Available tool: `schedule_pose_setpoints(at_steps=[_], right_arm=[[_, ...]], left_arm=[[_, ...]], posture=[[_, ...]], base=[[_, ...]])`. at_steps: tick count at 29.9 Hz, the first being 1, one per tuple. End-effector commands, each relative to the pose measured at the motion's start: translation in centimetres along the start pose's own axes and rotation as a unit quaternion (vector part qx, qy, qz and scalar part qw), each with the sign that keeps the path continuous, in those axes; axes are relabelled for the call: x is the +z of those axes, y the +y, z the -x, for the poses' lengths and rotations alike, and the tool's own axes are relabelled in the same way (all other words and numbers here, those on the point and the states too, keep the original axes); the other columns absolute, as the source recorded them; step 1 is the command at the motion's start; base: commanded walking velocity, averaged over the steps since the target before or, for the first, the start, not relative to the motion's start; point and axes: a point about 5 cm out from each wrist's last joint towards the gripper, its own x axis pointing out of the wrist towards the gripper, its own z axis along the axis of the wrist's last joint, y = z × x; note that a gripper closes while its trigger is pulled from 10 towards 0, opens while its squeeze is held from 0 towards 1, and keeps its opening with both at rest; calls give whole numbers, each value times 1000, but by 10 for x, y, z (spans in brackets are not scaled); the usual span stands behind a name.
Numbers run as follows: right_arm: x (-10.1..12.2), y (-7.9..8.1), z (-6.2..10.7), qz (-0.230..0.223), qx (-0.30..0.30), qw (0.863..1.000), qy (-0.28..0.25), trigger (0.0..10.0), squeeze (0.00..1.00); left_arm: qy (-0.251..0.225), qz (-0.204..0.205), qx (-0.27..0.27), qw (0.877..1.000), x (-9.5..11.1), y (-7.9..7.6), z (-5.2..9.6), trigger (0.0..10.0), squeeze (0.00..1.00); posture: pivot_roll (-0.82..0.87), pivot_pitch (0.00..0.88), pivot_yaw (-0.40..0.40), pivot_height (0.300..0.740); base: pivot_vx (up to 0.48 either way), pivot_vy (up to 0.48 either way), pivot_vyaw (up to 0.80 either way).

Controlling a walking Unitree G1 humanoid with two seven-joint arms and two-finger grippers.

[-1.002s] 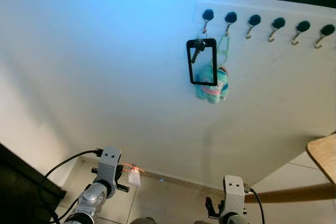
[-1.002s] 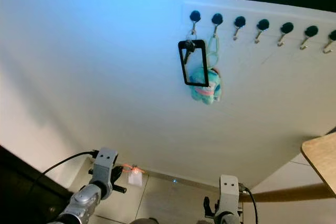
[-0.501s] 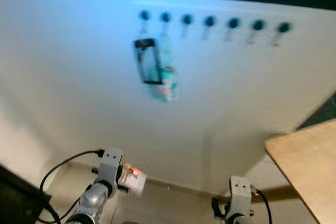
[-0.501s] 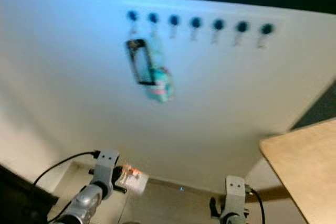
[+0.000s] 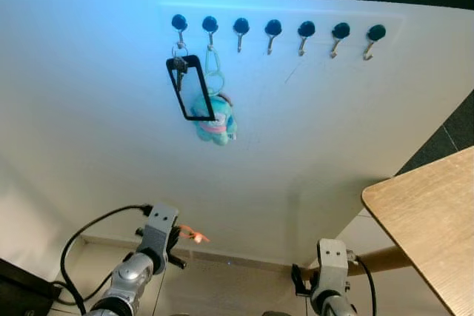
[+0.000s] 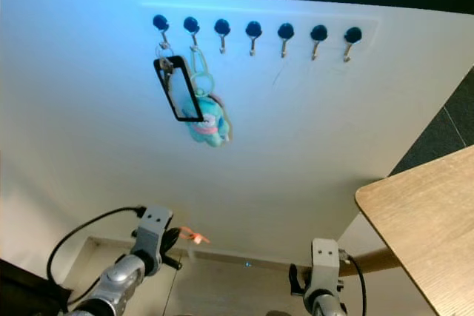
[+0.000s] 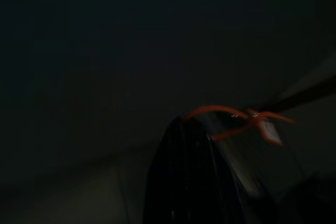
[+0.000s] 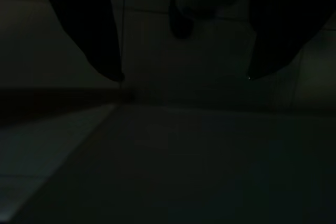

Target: Hang keys on a hook

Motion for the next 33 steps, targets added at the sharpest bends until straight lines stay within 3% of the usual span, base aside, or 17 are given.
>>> schedule_pose_setpoints(at_steps=[1,3,4,7,9,11,15,16,17,19,20,21,22,24,25,28,33], right_arm=[[8,-1,-2,11,7,1000,-21,10000,0],[17,-4,-4,25,9,999,-41,10000,0],[17,-4,-4,25,9,999,-41,10000,0],[22,-7,-5,31,9,998,-51,10000,0],[22,-8,-5,31,9,998,-51,10000,0],[24,-9,-6,32,8,998,-54,10000,0],[25,-9,-6,33,8,998,-55,10000,0],[26,-8,-7,34,10,998,-57,10000,0],[26,-8,-7,34,10,998,-57,10000,0],[29,-3,-8,37,16,997,-64,10000,0],[29,-3,-8,37,16,997,-64,10000,0],[30,-1,-8,37,18,997,-67,10000,0],[30,-1,-8,37,18,997,-67,10000,0],[32,0,-9,36,18,997,-72,10000,0],[32,0,-9,36,18,997,-72,10000,0],[32,-1,-8,33,17,996,-76,10000,0],[32,-1,-8,32,17,996,-77,10000,0]], left_arm=[[-34,-62,-71,995,14,-3,3,10000,0],[-80,-125,-162,975,39,-11,5,10000,0],[-80,-125,-162,975,39,-11,5,10000,0],[-128,-177,-229,948,83,-18,8,10000,0],[-137,-189,-241,942,94,-19,9,10000,0],[-165,-227,-282,918,133,-26,13,10000,0],[-175,-240,-296,908,148,-29,16,10000,0],[-196,-257,-300,898,179,-34,15,10000,0],[-196,-257,-300,898,179,-34,15,10000,0],[-249,-281,-275,885,236,-40,14,10000,0],[-249,-281,-275,885,236,-40,14,10000,0],[-278,-282,-263,880,259,-42,16,10000,0],[-278,-282,-263,880,259,-42,16,10000,0],[-336,-258,-256,869,292,-45,29,10000,0],[-336,-258,-256,869,292,-45,29,10000,0],[-410,-201,-242,856,329,-47,49,10000,0],[-432,-188,-215,855,346,-45,57,10000,0]], posture=[[49,62,6,740],[47,64,0,740],[47,64,0,740],[49,66,-7,740],[49,65,-8,740],[53,65,-13,740],[53,65,-13,740],[59,61,-18,740],[59,61,-18,740],[58,60,-14,740],[58,60,-14,740],[58,60,-14,740],[58,60,-14,740],[51,60,-5,740],[51,60,-5,740],[51,61,-3,740],[52,63,-4,740]], base=[[0,0,0],[0,0,0],[0,0,0],[0,0,0],[0,0,0],[0,0,0],[0,0,0],[0,0,0],[0,0,0],[0,0,0],[0,0,0],[0,0,0],[0,0,0],[0,0,0],[0,0,0],[0,0,0],[0,0,0]])
